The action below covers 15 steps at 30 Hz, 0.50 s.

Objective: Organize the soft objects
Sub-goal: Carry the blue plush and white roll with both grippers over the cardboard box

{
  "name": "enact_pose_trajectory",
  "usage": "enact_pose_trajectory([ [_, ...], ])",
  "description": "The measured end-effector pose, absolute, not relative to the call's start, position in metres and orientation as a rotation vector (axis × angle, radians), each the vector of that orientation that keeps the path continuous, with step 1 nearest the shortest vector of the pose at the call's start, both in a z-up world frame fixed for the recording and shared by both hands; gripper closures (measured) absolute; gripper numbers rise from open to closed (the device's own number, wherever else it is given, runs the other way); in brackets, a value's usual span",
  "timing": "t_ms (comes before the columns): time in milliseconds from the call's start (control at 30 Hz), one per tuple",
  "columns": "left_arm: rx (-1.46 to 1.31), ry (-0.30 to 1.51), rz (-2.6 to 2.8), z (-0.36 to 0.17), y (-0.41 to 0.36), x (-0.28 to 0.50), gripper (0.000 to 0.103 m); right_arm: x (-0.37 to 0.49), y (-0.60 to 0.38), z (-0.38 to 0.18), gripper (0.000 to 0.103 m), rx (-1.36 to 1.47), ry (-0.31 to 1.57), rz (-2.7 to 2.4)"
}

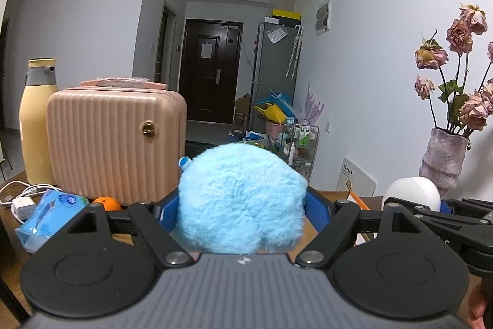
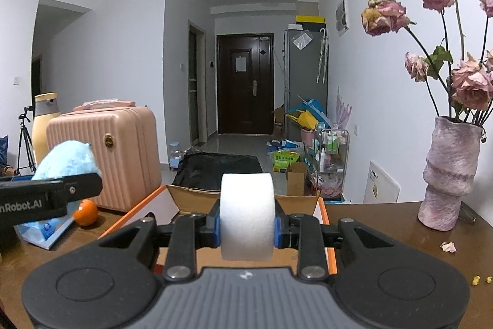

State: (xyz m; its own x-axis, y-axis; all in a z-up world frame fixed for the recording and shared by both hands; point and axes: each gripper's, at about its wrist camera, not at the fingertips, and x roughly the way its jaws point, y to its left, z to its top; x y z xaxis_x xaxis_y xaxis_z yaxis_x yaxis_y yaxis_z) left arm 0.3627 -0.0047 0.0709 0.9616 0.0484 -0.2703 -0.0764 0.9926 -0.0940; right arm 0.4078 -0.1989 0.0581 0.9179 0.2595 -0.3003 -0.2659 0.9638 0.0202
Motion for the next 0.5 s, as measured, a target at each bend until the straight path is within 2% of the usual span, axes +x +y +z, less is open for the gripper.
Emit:
enact_pose_trajectory([
  [500, -0.086, 0.329, 0.079, 0.054, -0.01, 0.422, 0.022, 0.463, -0.189, 0.048, 0.074, -0.047, 0.374, 0.257],
])
